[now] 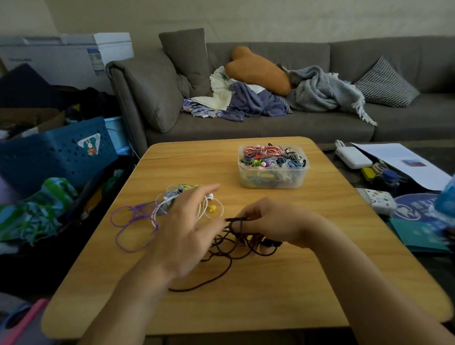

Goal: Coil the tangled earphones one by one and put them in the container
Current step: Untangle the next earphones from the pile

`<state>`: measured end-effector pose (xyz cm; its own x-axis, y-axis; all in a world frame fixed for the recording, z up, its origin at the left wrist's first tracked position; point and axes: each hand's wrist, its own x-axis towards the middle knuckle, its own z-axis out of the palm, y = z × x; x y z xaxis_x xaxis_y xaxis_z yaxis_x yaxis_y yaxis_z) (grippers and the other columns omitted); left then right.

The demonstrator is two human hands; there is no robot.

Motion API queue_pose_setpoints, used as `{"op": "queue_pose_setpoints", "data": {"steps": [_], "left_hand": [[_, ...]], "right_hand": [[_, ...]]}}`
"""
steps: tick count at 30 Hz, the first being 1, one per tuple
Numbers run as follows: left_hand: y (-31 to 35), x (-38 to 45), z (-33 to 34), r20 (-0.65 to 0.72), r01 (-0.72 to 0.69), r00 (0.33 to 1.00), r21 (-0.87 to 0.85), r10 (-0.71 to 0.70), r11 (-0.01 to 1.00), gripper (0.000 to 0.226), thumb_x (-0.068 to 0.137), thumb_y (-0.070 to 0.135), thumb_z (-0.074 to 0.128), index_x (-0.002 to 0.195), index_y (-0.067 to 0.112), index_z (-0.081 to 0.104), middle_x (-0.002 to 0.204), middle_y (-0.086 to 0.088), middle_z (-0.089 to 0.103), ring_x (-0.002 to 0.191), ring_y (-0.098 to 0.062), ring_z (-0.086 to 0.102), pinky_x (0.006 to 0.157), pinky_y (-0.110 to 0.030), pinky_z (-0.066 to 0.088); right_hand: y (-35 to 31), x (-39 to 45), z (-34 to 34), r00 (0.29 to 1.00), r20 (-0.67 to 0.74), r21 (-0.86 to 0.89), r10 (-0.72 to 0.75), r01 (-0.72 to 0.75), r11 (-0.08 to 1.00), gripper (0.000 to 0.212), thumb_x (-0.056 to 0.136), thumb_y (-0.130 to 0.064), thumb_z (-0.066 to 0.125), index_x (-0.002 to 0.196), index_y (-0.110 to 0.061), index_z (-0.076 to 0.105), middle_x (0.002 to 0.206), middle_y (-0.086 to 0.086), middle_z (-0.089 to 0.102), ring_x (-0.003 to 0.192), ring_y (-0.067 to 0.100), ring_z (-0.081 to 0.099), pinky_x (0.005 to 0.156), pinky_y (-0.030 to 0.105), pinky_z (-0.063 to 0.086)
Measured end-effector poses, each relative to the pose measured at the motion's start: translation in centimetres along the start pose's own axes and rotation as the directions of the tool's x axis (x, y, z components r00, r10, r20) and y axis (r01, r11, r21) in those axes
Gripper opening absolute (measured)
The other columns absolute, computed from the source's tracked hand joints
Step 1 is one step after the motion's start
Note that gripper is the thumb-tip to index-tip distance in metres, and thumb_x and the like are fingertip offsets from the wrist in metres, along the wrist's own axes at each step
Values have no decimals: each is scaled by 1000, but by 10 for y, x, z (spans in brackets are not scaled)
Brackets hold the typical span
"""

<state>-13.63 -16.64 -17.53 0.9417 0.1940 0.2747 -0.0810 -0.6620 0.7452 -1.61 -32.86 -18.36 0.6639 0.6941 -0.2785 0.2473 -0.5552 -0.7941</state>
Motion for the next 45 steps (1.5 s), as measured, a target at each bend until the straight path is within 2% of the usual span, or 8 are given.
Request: {"op": "queue_pose_setpoints", "data": {"steps": [5,11,16,24,27,30,35,45], "left_hand": [[-3,-1,33,160,-93,985,154,68,984,81,78,52,73,145,39,29,133,25,42,117,13,39,89,2,26],[-8,5,36,130,-109,987,144,90,983,32,88,31,67,119,31,61,105,17,63,93,1,58,80,-16,47],[-10,5,33,111,17,993,90,-27,996,16,92,26,62,106,29,67,82,12,67,78,-4,63,71,-28,52],[-5,8,29,79,118,990,-6,-118,993,20,84,35,64,74,19,69,65,9,65,64,-5,60,61,-24,47],[-7,10,32,-98,102,991,174,-86,979,52,85,52,54,59,7,62,54,3,57,57,-13,53,55,-29,41],[-6,14,35,-366,100,930,320,25,942,33,84,44,65,76,12,60,82,5,58,79,-14,53,69,-31,43],[4,14,44,-84,0,996,-29,-2,1000,36,86,35,69,118,25,56,106,17,62,98,6,57,85,-16,45],[5,15,49,6,179,977,-565,-212,805,18,88,7,67,104,13,71,85,-4,76,75,-18,73,73,-22,55]], "right_hand": [[1,-3,-3,997,82,109,13,-22,994,27,98,-32,57,113,-12,68,110,23,68,83,26,60,80,50,52],[11,-18,-27,966,254,232,42,-104,967,30,96,-26,62,121,-9,63,109,13,67,99,31,65,88,51,50],[18,-30,-45,976,219,460,5,-108,881,45,90,0,62,133,-11,52,126,21,62,105,36,69,86,42,56],[26,-32,-39,999,-27,525,-37,46,850,38,85,15,61,119,-1,60,104,23,71,94,31,72,72,31,60],[26,-30,-25,990,-131,498,-53,112,860,37,85,15,61,117,-4,61,103,17,74,94,29,73,76,35,60],[23,-30,-12,959,-249,391,-135,227,892,30,85,9,66,110,-7,66,102,12,73,91,27,73,83,38,59],[18,-25,3,904,-356,280,-236,344,896,29,91,-2,66,118,-12,65,92,6,71,83,27,73,80,37,60],[16,-26,8,883,-430,502,-186,405,764,17,88,0,66,104,4,68,96,22,74,83,29,72,79,32,60]]}}
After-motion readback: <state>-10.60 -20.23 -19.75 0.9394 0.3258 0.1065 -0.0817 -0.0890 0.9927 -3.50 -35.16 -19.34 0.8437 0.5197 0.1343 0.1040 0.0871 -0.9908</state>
